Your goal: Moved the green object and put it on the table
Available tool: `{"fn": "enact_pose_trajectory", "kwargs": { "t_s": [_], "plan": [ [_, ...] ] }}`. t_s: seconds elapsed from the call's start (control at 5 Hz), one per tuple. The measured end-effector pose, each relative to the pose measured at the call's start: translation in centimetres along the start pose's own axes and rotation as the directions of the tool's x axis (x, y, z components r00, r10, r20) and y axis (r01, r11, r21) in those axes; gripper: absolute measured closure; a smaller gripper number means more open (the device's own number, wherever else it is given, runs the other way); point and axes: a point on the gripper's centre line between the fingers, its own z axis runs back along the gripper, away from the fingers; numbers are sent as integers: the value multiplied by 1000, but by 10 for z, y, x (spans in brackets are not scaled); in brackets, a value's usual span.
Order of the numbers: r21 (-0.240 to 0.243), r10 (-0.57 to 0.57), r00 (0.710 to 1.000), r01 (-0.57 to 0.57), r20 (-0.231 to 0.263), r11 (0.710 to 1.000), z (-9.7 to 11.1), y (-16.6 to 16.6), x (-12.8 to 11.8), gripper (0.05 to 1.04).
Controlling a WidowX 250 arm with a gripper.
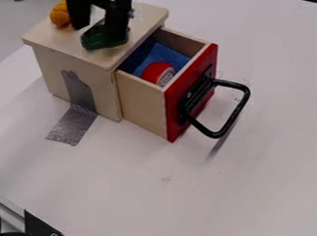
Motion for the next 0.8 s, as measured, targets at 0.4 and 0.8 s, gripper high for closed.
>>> {"fn": "enact_pose_trajectory", "kwargs": {
  "t_s": [0.4, 0.8],
  "plan": [
    [52, 66, 997, -63, -47, 997, -13, 35, -2, 133],
    [30, 46, 998, -45, -45, 999, -18, 28, -9, 600]
  ]
}}
